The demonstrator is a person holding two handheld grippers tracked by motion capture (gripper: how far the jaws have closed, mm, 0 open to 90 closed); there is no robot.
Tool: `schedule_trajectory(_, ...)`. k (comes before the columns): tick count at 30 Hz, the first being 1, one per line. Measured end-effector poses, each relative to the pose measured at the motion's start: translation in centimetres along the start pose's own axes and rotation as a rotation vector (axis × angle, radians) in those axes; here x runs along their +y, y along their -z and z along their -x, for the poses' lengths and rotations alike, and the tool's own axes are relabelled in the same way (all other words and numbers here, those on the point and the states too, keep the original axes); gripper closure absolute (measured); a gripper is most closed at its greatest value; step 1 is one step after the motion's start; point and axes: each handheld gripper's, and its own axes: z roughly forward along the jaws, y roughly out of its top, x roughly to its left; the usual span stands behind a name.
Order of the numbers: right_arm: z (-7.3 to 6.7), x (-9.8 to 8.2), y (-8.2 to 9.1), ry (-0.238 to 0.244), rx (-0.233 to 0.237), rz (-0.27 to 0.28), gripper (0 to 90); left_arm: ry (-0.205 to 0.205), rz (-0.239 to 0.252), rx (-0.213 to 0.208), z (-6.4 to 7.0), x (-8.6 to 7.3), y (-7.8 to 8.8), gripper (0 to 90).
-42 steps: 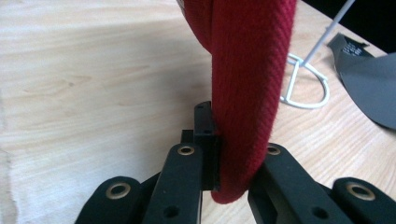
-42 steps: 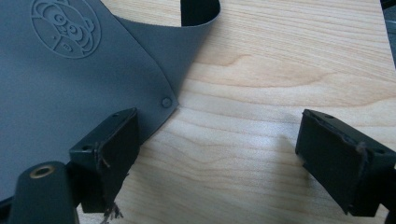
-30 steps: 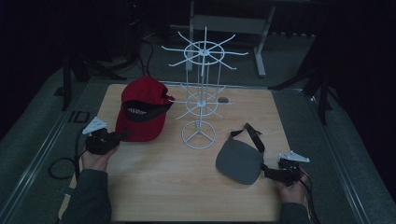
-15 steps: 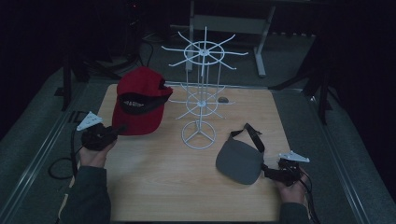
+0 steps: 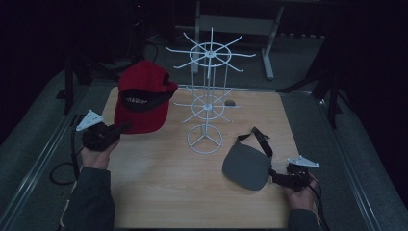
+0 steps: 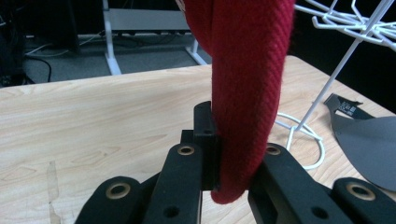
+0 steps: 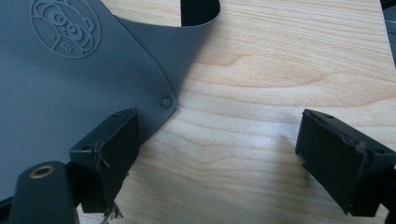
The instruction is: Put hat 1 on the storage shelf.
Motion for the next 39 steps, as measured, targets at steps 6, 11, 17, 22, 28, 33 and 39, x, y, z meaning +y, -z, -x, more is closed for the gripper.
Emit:
schedule_trajectory(6, 0.0, 0.0, 0.0, 0.0, 0.0, 0.0, 13.4, -0.006, 0.012, 0.005, 0.1, 0.5, 0.1, 86.0)
schedule_trajectory(11, 0.0, 0.0, 0.0, 0.0, 0.0, 0.0, 13.4, -0.01, 0.025, 0.007, 0.3, 0.8, 0.3, 86.0)
schedule_trajectory(17, 0.0, 0.0, 0.0, 0.0, 0.0, 0.0, 13.4, -0.01, 0.034, 0.01, 0.3, 1.0, 0.4, 86.0)
schedule_trajectory(22, 0.0, 0.0, 0.0, 0.0, 0.0, 0.0, 13.4, -0.009, 0.042, 0.014, 0.2, 1.2, 0.5, 86.0)
schedule_trajectory(28, 0.0, 0.0, 0.0, 0.0, 0.0, 0.0, 13.4, -0.014, 0.05, 0.019, 0.3, 1.5, 0.6, 86.0)
schedule_trajectory(33, 0.0, 0.0, 0.0, -0.001, 0.0, 0.0, 13.4, -0.011, 0.062, 0.021, 0.4, 1.8, 0.7, 85.9)
schedule_trajectory(39, 0.0, 0.0, 0.0, -0.002, 0.0, 0.0, 13.4, -0.012, 0.072, 0.02, 0.4, 2.1, 0.8, 85.9)
